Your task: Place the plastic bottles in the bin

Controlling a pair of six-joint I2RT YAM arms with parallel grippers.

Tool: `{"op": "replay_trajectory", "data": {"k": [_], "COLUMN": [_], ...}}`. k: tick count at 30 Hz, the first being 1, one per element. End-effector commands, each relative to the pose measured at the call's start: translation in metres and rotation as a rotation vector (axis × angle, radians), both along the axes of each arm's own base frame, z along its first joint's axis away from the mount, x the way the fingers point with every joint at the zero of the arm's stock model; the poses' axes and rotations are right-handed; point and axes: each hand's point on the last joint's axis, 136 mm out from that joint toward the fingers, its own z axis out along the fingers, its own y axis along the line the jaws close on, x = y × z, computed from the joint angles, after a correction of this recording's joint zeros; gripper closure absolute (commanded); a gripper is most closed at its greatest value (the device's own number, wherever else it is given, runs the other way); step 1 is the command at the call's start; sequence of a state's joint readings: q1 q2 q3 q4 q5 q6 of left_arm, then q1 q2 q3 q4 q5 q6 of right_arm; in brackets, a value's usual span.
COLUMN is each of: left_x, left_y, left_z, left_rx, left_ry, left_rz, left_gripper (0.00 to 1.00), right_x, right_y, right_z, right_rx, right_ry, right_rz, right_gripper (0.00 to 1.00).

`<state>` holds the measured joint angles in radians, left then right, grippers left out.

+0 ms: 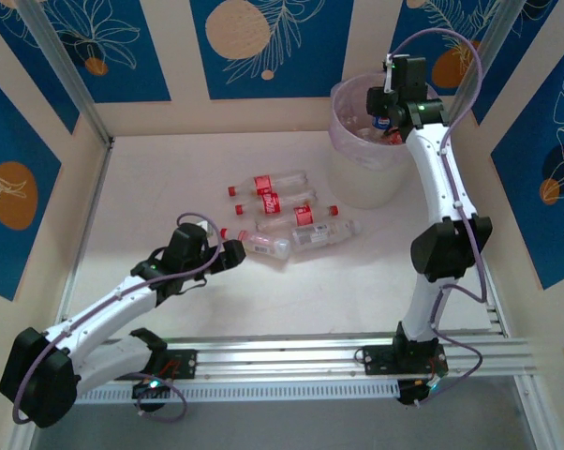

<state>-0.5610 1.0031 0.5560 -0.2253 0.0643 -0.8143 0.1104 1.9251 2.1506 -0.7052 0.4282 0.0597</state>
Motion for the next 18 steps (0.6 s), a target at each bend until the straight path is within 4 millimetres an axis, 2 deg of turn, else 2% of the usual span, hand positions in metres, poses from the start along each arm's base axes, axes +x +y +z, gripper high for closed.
{"op": "replay_trajectory", "data": {"k": [1,10,14,18], "left_x": [0.000,-0.002,-0.002,-0.001], "left_y": [0.008,0.010,0.011,0.012], "left_z": [-0.005,-0.010,-0.012,-0.013], "left_rx": [0.021,0.037,0.038,0.040], "left_ry": [0.006,0.019,0.023,0.023], "left_rz": [0.031,0.036,0.040,0.043], "left_gripper": [0.09,0.09,0.09,0.10], "right_x": [0.001,0.011,0.012,0.014], "right_y": [-0.014,-0.022,-0.019,-0.016], "right_z": [-0.010,-0.067,-0.078,-0.080], "right_rx": [-0.007,0.150,0.278,0.400], "right_ry": [0.044,0.204,0.229,0.236], "right_rz": [-0.045,-0.057,-0.047,-0.046], "right_gripper": [0.45,0.44,0.42,0.41]}}
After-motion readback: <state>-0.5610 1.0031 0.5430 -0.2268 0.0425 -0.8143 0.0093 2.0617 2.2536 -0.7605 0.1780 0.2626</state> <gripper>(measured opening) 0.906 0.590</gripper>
